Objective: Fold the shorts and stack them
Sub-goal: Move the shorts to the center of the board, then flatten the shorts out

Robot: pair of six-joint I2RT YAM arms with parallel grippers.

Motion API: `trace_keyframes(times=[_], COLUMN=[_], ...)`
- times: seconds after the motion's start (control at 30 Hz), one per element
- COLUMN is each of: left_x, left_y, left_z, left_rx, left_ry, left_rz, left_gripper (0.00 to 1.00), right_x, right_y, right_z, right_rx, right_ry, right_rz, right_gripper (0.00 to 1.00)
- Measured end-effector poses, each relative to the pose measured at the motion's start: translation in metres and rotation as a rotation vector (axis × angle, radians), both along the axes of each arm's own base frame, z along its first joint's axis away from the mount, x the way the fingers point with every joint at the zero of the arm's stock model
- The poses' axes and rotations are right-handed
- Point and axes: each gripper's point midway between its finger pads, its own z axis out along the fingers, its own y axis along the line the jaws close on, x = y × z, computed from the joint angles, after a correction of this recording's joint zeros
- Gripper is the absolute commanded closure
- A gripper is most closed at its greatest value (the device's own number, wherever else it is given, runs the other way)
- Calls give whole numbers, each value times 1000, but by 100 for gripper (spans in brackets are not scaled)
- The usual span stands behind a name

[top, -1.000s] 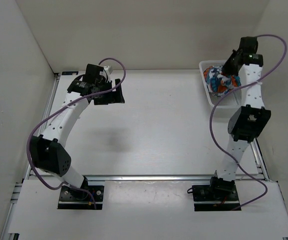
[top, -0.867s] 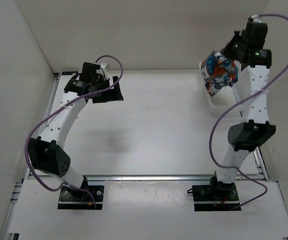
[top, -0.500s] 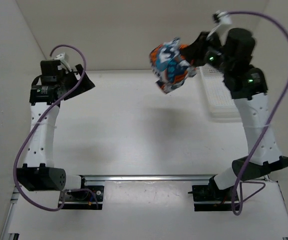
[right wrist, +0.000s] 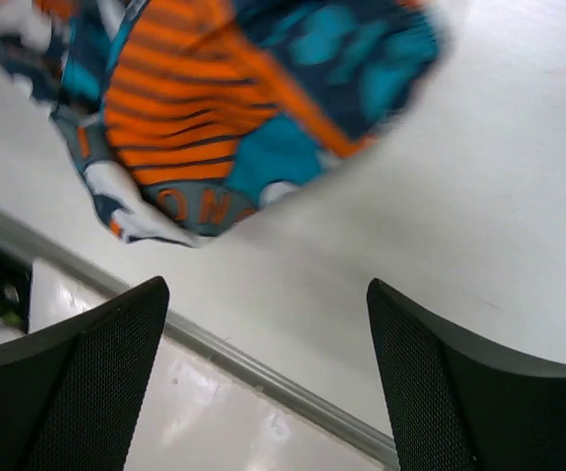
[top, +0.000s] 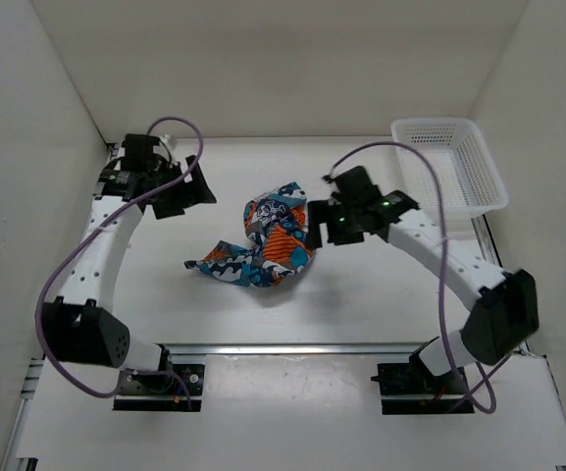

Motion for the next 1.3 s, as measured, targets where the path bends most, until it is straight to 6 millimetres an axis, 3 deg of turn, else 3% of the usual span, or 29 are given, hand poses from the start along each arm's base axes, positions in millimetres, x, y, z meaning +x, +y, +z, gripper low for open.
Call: trace_keyframes(times=[0.07, 0.13, 0.23, 0.4, 0.73, 0.77, 0.87, 1.03, 1.13, 1.23, 1.27, 1.3], left_x=[-2, -2, 1, -19, -60, -62, -60, -56, -50, -47, -45, -43], left_y=[-16, -32, -46, -44, -20, -20, -24, -28, -29, -26, -24, -22], left_z=[-29, -55, -86, -132, -182, -184, -187, -187, -181, -170, -166, -160], left_rx=[15, 43, 75, 112, 156, 153, 130, 115, 111, 102, 97, 91], left_ry=[84, 158, 240, 371, 537, 542, 543, 533, 511, 477, 465, 449], left_rz=[-34, -67, -85, -33, 123, 123, 113, 77, 71, 77, 83, 92], left_gripper=[0, 0, 0, 0, 3, 31, 90, 90, 90, 90, 90, 90], right_x=[16, 25, 23, 14, 12, 10, 15, 42, 50, 54, 57, 61], right_y=[-31, -49, -49, -23, 7, 7, 4, -5, -7, 1, 6, 13], right_z=[24, 39, 43, 8, -60, -64, -66, -79, -101, -119, -119, -119], right_rx=[55, 98, 150, 187, 197, 194, 206, 235, 224, 219, 231, 241], right_ry=[-58, -96, -75, 95, 345, 358, 363, 354, 396, 445, 457, 457], right_rz=[-120, -201, -224, -194, -166, -170, -190, -257, -283, -282, -273, -268], right_gripper=[12, 8, 0, 0, 0, 0, 0, 2, 6, 23, 49, 67])
